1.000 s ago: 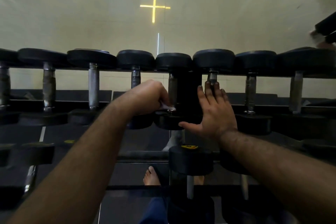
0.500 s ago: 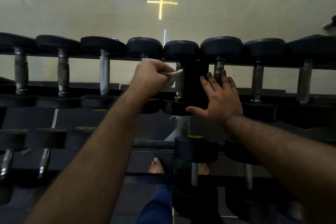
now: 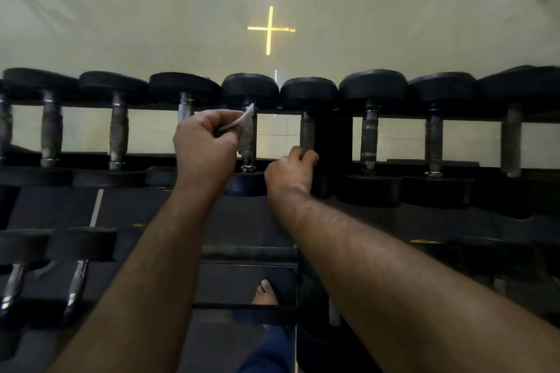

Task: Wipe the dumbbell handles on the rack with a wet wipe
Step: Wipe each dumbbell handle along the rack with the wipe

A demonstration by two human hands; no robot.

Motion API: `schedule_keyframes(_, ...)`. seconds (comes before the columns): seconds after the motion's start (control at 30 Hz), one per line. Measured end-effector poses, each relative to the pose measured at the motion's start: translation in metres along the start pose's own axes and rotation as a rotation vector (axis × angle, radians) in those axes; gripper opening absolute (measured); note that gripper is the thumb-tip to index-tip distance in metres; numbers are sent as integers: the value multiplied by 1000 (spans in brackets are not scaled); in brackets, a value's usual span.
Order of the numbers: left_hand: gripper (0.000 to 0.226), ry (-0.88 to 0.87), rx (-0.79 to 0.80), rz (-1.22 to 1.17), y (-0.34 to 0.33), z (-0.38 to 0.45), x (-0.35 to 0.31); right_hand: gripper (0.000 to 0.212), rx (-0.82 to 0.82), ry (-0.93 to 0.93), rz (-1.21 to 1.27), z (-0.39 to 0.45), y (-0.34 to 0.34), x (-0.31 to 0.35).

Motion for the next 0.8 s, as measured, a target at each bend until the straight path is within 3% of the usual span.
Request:
schedule_keyframes(0.2, 21, 6, 22, -38, 5, -8, 6, 25, -231, 54, 402, -11, -15, -36)
schedule_keyframes(0.3, 19, 37, 17, -99, -1, -13, 1, 50, -268, 108, 925, -21, -44, -73)
schedule_keyframes(0.37, 18, 50, 27, -128, -10, -15, -3, 64, -206, 116, 1063, -22, -52, -82)
schedule_keyframes(0.5, 16, 36, 42, -79, -31, -9, -2, 64, -159, 251, 825, -18, -34, -80)
schedule_keyframes(0.57, 18, -19, 49, -6, -42, -4, -2, 67, -287, 292, 662, -20, -22, -99)
schedule_keyframes(0.67, 18, -164, 53, 147, -65, 1, -7, 116, -507, 36, 582, -20, -22, -148)
schedule_keyframes(0.73, 20, -281, 40, 276, -81, 4, -12, 156, -355, -154, 620, -14, -40, -166)
schedule_keyframes(0.8, 26, -415, 22, 390, -99, 8, -18, 173, -193, -191, 631, -6, -53, -164)
Point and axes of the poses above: each hand's wrist, its own z-axis towards the middle knuckle, its own y-axis out of the back of the hand, x = y × z, the point moved 7 cm from there along z, towards the middle knuckle, and after that the axes turned 5 degrees about -y, right-handed, at the moved point
